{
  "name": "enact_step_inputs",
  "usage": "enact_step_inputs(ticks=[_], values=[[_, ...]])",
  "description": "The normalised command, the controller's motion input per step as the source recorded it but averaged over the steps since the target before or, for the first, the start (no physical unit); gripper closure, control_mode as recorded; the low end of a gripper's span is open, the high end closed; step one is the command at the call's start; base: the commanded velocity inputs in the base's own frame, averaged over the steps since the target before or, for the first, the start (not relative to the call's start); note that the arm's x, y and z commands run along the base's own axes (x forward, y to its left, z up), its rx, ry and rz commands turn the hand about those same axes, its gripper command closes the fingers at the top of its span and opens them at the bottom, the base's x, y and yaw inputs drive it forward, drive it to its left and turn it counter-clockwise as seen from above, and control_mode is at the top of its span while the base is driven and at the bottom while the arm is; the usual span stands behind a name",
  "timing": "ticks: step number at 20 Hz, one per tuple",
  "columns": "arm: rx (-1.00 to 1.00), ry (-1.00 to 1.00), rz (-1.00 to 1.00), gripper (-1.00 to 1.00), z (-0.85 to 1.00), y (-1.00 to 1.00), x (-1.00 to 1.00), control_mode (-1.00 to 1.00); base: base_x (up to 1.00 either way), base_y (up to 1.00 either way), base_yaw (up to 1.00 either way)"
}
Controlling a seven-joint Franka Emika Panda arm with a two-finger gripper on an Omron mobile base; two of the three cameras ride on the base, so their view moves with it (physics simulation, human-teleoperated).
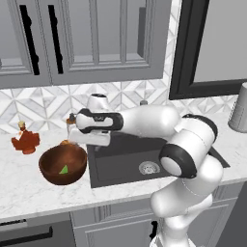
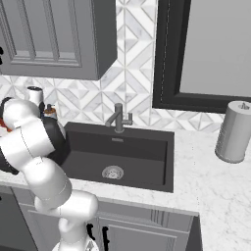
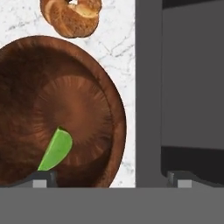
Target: Pick the lemon wedge from the sink and place it in the bowl. Then pick the bowl and place it in the microwave. Then close the microwave door and press the start button.
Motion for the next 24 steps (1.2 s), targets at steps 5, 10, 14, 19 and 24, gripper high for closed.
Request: enact_step_inputs(ticks=[5, 10, 14, 19, 24], values=[[0.00, 0.01, 0.00, -1.00, -0.29, 0.03, 0.00, -1.00, 0.00, 0.00, 0.00], [0.00, 0.00, 0.00, -1.00, -0.31, 0.09, 0.00, -1.00, 0.00, 0.00, 0.00], [0.00, 0.00, 0.00, -1.00, -0.34, 0.09, 0.00, -1.00, 0.00, 0.00, 0.00], [0.00, 0.01, 0.00, -1.00, -0.38, 0.09, 0.00, -1.00, 0.00, 0.00, 0.00], [0.00, 0.00, 0.00, 1.00, -0.29, 0.11, 0.00, -1.00, 0.00, 0.00, 0.00]])
